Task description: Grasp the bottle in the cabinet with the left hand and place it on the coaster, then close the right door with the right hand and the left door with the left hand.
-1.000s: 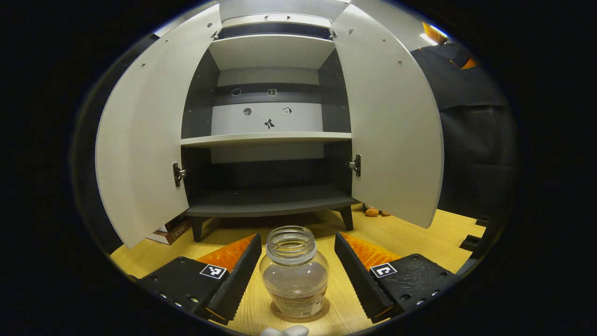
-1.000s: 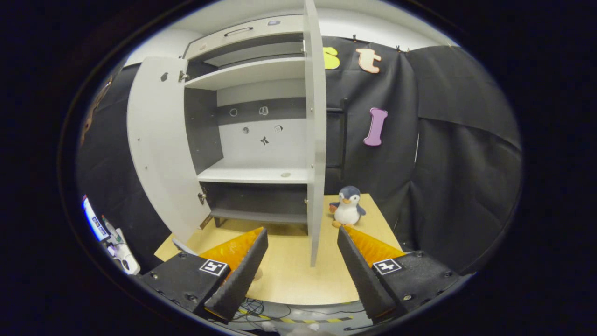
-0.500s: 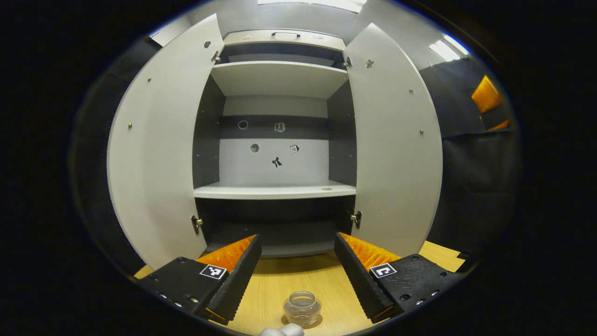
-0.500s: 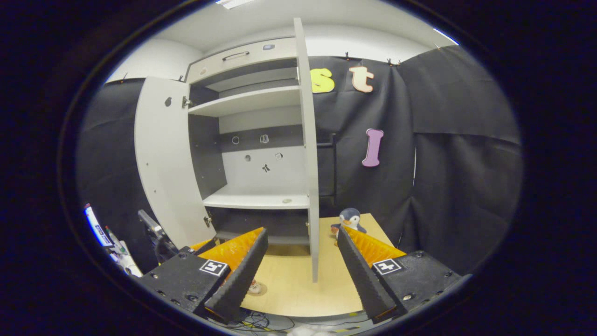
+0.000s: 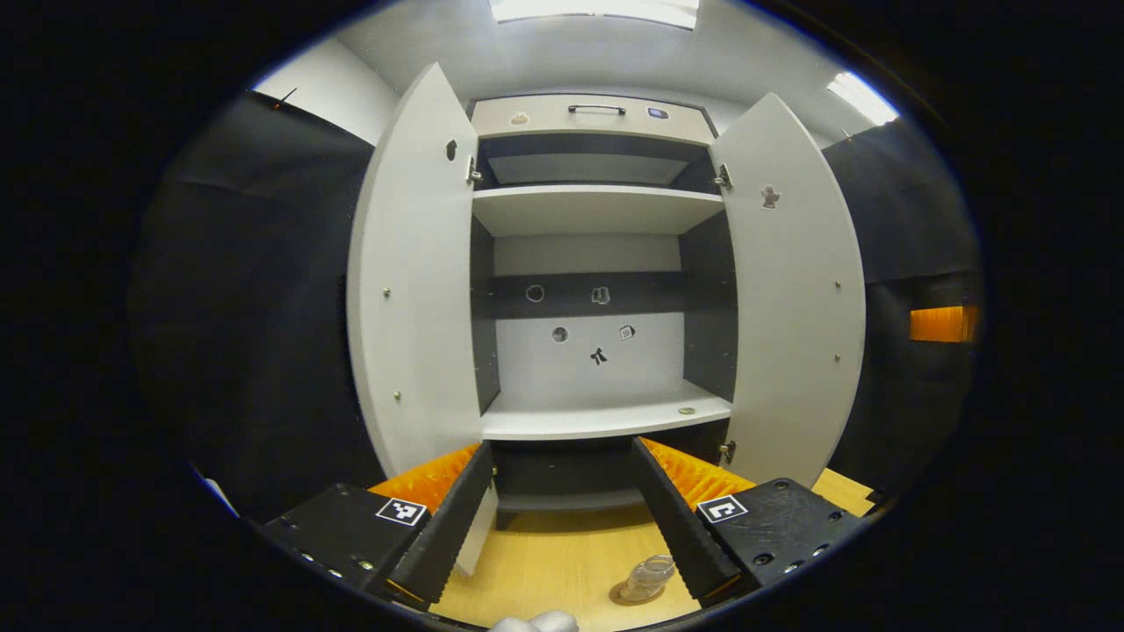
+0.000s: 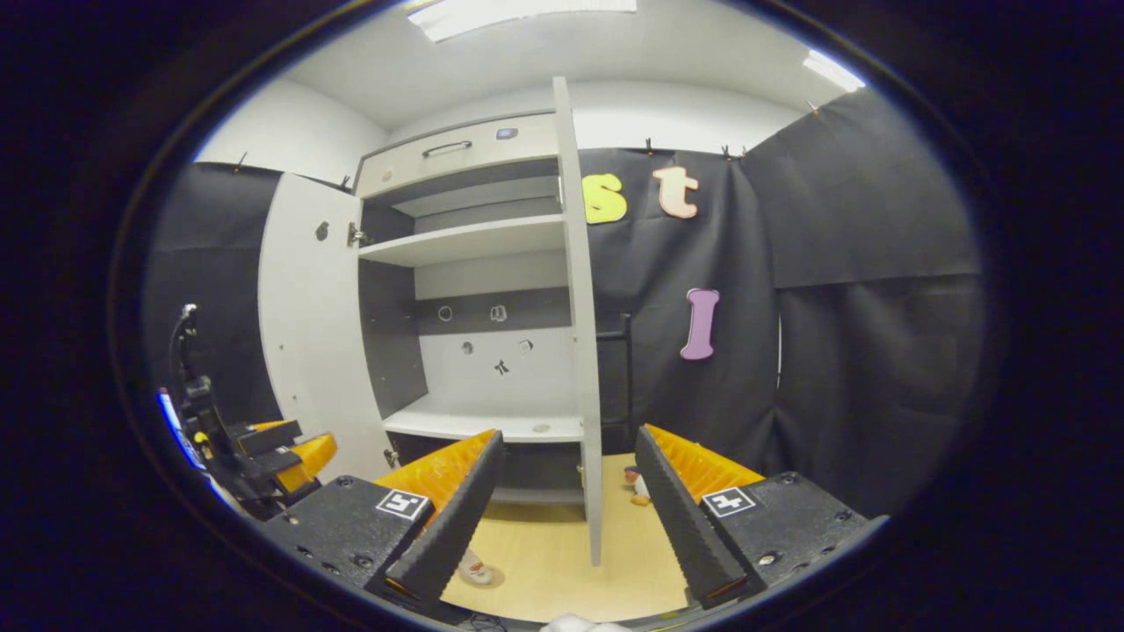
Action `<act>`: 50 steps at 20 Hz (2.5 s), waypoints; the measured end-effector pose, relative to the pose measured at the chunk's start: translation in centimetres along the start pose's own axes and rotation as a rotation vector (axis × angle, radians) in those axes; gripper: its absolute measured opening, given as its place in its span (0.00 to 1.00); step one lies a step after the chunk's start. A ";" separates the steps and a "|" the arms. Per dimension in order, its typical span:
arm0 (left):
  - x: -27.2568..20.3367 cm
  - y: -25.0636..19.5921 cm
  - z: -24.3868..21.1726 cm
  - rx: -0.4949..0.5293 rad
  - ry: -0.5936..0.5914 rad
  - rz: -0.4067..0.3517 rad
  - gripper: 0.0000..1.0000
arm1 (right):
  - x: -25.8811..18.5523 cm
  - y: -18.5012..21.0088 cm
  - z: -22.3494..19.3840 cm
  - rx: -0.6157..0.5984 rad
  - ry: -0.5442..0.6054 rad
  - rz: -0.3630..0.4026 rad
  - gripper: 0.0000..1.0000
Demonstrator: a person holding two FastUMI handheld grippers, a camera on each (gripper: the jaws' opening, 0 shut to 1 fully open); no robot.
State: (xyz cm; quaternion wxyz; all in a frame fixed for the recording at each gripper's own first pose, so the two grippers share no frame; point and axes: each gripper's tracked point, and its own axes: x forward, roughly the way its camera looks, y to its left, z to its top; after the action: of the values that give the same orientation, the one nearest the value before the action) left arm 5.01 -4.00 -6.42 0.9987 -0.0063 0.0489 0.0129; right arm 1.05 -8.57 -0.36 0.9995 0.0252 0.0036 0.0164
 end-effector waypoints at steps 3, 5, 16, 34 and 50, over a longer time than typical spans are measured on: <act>-2.7 2.0 1.0 0.003 0.000 0.035 0.96 | 0.6 0.0 -0.4 0.005 -0.004 -0.009 0.96; -3.1 3.0 2.2 0.026 -0.023 0.050 0.96 | 1.0 0.0 -1.0 0.026 0.006 -0.019 0.96; -3.7 1.0 3.6 0.056 -0.033 -0.037 0.96 | 4.1 -10.3 0.2 0.023 0.022 -0.251 0.98; -4.6 -2.0 2.4 0.002 0.002 0.153 0.96 | 14.0 -6.4 3.1 -0.102 0.061 0.085 0.90; -9.3 6.2 0.9 0.002 0.048 0.273 0.96 | 15.8 3.6 5.0 -0.085 -0.032 0.119 0.97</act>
State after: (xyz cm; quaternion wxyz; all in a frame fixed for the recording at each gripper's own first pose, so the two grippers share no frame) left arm -4.28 2.01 -4.74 0.9862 0.0010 0.0733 0.1487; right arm 16.81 -4.66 4.75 0.9969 -0.0170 -0.0144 0.0755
